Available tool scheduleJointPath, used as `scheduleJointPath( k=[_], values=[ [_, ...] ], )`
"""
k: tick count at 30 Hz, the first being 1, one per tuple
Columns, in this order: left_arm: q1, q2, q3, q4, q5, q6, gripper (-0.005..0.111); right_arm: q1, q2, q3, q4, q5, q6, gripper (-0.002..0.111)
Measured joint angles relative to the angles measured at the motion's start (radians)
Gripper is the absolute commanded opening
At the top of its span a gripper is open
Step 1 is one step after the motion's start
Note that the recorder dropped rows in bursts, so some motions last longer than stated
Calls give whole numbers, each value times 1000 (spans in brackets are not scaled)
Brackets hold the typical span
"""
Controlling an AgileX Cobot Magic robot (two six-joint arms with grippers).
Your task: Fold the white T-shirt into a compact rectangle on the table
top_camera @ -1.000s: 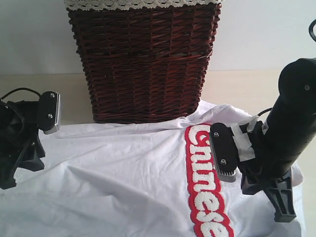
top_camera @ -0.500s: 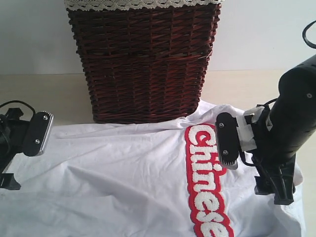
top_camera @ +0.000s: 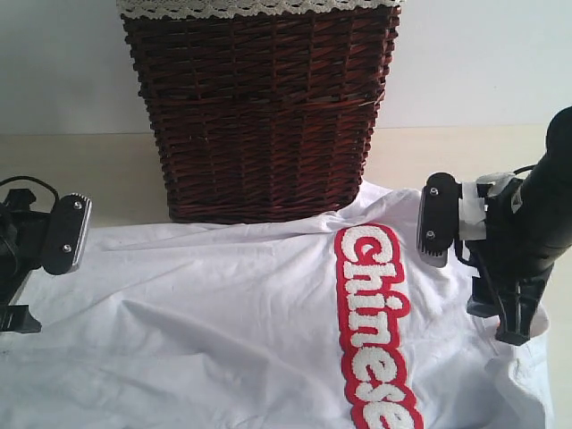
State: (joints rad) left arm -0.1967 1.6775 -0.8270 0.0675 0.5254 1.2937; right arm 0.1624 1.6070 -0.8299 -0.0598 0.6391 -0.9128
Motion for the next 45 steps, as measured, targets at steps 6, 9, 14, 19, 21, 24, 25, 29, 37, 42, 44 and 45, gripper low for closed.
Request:
scheduleJointPath(
  k=[6, 9, 14, 19, 21, 24, 25, 29, 37, 42, 44, 45],
  values=[
    [2, 44, 0, -15, -37, 4, 75, -11, 81, 0, -44, -179, -17, 54],
    [4, 83, 0, -15, -37, 5, 75, -11, 65, 0, -13, -209, 28, 54],
    [4, 95, 2, -67, -37, 5, 75, -11, 61, 0, 2, -211, 38, 54],
    [4, 127, 2, -81, -39, 7, 75, -11, 61, 0, 4, -209, 38, 54],
    [4, 130, 0, -83, -39, 7, 75, -11, 61, 0, 4, -203, 38, 54],
    [4, 144, -10, -85, -27, 7, 70, -11, 61, 0, 6, -193, 38, 54],
    [4, 153, -17, -85, -17, 7, 64, -11, 61, 0, 6, -188, 38, 54],
    [4, 196, -48, -98, 52, 7, 23, -11, 61, 0, 6, -177, 38, 54],
    [4, 208, -59, -100, 26, 7, 0, -11, 82, 0, 6, -105, 28, 31],
    [4, 184, -53, -100, 0, -3, 0, -11, 124, -1, 6, -8, -76, 0],
    [4, 177, -47, -100, -9, -11, 0, -11, 137, -1, 21, -23, -49, 1],
    [4, 175, -44, -100, -11, -11, 0, -11, 143, -1, 25, -28, -39, 4]
  ],
)
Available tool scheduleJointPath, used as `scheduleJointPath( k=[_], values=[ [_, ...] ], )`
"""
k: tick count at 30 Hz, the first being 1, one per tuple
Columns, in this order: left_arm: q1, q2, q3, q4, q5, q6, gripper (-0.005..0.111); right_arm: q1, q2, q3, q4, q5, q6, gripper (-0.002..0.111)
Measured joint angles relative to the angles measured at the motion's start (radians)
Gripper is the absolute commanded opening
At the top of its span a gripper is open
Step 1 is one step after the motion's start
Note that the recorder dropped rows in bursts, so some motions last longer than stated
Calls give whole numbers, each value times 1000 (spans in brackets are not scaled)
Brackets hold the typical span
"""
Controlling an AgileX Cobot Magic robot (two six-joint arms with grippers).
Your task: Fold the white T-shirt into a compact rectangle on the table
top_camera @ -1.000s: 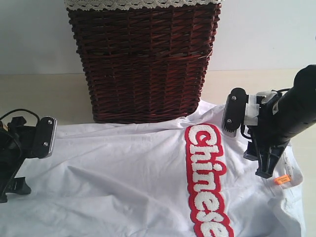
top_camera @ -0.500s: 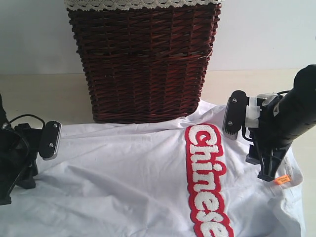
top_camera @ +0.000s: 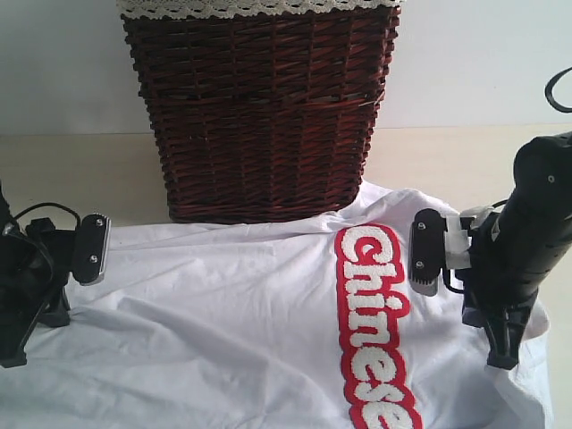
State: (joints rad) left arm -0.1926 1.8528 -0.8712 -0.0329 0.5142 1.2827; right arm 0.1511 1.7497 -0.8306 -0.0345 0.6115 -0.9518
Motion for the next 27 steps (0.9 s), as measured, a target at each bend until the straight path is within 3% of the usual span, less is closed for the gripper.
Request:
scheduleJointPath(
  k=[6, 15, 19, 27],
  values=[
    [0, -2, 0, 0, 0, -4, 0, 0, 6, 0, 3, -32, 18, 24],
    [2, -3, 0, -15, 0, -4, 0, 0, -41, 0, 195, -47, 181, 24],
    [2, -4, 2, -19, 4, -4, 0, 0, -37, 0, 163, 28, 150, 24],
    [2, -6, 4, -23, 7, -4, 0, 0, -41, 0, 173, -14, 118, 26]
  ],
)
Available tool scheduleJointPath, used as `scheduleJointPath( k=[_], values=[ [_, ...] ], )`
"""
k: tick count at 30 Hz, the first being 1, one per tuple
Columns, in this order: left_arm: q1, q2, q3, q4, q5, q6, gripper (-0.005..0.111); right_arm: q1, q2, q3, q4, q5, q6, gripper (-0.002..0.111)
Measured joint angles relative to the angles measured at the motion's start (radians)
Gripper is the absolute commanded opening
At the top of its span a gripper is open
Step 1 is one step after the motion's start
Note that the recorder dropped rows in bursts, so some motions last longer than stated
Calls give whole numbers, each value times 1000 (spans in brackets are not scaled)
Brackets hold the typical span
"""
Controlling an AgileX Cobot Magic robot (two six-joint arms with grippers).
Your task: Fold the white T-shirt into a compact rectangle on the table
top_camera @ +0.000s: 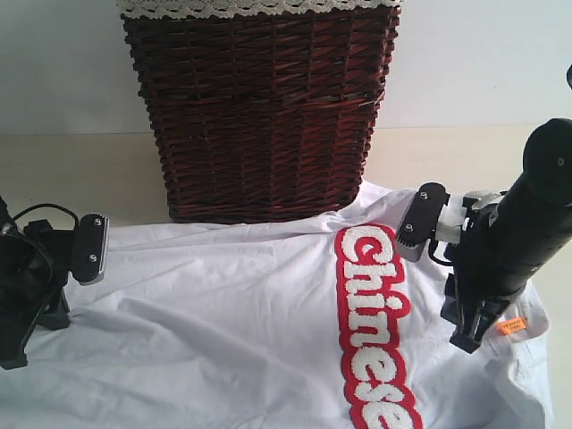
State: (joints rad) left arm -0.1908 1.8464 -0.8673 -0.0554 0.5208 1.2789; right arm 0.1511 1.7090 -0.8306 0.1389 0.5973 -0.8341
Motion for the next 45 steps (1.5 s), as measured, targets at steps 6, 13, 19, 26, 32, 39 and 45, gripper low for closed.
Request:
scheduleJointPath(
  k=[6, 13, 19, 26, 32, 39, 45],
  values=[
    [0, 0, 0, 0, 0, 0, 0, 0, 0, 0, -71, 2, -20, 66],
    [0, 0, 0, -4, 2, -10, 0, 0, 0, 0, -211, 52, -126, 80],
    [0, 0, 0, -5, 2, -12, 0, -21, 18, -8, -210, 61, -267, 47],
    [0, 0, 0, -9, 2, -12, 0, -89, 40, -8, -167, 36, -294, 30],
    [0, 0, 0, -24, -2, -12, 0, -101, 51, -47, 120, 109, -440, 0],
    [0, 0, 0, -67, -9, -12, 0, -101, 22, -112, 262, 150, -280, 0],
    [0, 0, 0, -73, -10, -12, 0, -101, -11, -112, 297, 165, -170, 0]
  ],
)
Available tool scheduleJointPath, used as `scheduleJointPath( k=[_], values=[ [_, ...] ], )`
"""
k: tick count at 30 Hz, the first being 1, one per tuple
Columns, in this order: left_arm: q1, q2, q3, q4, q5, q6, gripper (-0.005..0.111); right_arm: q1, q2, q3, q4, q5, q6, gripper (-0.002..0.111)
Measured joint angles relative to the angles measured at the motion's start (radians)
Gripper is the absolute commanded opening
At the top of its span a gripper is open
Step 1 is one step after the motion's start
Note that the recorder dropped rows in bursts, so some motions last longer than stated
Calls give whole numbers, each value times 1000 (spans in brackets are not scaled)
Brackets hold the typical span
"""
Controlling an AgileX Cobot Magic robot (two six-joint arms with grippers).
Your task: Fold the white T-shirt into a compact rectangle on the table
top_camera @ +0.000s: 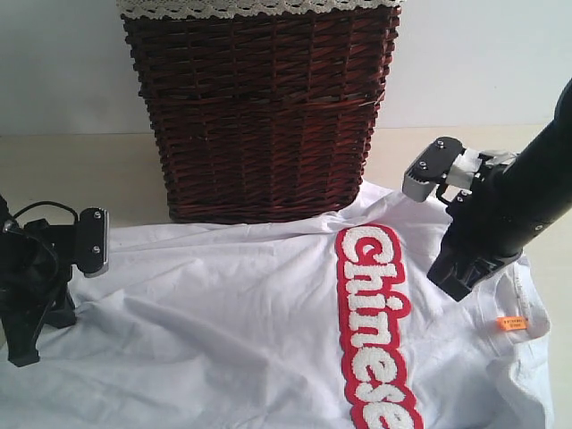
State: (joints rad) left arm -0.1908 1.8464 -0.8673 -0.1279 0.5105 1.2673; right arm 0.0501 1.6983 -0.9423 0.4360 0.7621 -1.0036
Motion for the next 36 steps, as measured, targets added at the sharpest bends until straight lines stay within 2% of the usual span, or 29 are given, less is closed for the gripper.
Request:
scheduleJointPath(
  k=[5, 8, 12, 15, 26, 36],
  values=[
    [0, 0, 0, -2, -3, 0, 0, 0, 0, -23, -42, 68, 19, 0],
    [0, 0, 0, -2, -5, 0, 0, 0, 0, -39, -130, 106, 9, 0],
    [0, 0, 0, -3, -5, 0, 0, 0, -1, -45, -325, 257, -205, 0],
    [0, 0, 0, -3, -5, -4, 0, 0, -1, -45, -365, 325, -331, 0],
    [0, 0, 0, -5, -7, -4, 0, 0, -8, -45, 5, 334, -372, 0],
    [0, 0, 0, -11, -14, -4, 0, 0, -8, -45, 27, 340, -370, 0]
  ],
)
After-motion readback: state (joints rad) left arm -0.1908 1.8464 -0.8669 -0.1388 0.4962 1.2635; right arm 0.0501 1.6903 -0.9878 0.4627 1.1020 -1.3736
